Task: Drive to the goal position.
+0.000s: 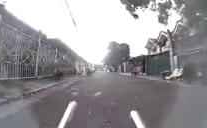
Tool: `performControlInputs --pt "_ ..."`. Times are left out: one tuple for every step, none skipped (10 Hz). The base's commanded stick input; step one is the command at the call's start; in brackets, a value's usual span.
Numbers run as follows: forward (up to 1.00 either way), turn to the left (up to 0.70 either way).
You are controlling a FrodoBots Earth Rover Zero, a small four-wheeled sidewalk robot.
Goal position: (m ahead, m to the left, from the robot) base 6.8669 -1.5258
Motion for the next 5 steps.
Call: performControlInputs --pt "0.7 0.0" --pt "0.7 0.0" --pt "0.7 0.0" --pt "0.7 0.0" --pt "0.7 0.0"
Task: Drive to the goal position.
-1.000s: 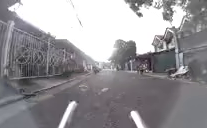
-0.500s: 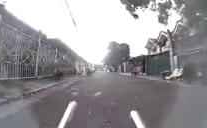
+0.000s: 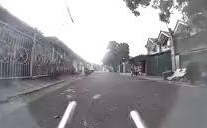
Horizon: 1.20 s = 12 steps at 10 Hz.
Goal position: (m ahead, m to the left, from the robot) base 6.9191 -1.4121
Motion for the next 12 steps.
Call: performControlInputs --pt "0.7 0.0" --pt "0.7 0.0" --pt "0.7 0.0" --pt "0.7 0.0" --pt "0.7 -0.1" --pt "0.7 -0.25" --pt "0.7 -0.31" --pt "0.7 -0.35" --pt "0.7 -0.32" --pt "0.7 -0.13" --pt "0.7 0.0" --pt "0.7 0.0"
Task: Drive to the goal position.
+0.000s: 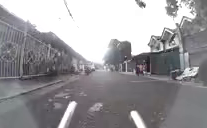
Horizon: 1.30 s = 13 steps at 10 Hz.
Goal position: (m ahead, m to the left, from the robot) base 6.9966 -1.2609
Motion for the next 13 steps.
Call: performControlInputs --pt "0.7 0.0" --pt "0.7 0.0" --pt "0.7 0.0" --pt "0.7 0.0" --pt "0.7 0.0" --pt "0.7 0.0" --pt "0.7 0.0" --pt "0.7 0.0" --pt "0.7 0.0" --pt "0.7 0.0" --pt "0.7 0.0" --pt "0.7 0.0" --pt "0.7 0.0"
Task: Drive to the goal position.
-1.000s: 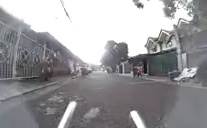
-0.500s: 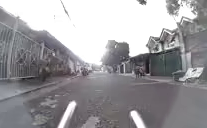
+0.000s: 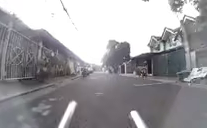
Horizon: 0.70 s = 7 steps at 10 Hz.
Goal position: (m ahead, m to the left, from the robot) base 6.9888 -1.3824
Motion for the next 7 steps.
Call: performControlInputs --pt "0.7 0.0" --pt "0.7 0.0" --pt "0.7 0.0" --pt "0.7 0.0" --pt "0.7 0.0" --pt "0.7 0.0" --pt "0.7 0.0"
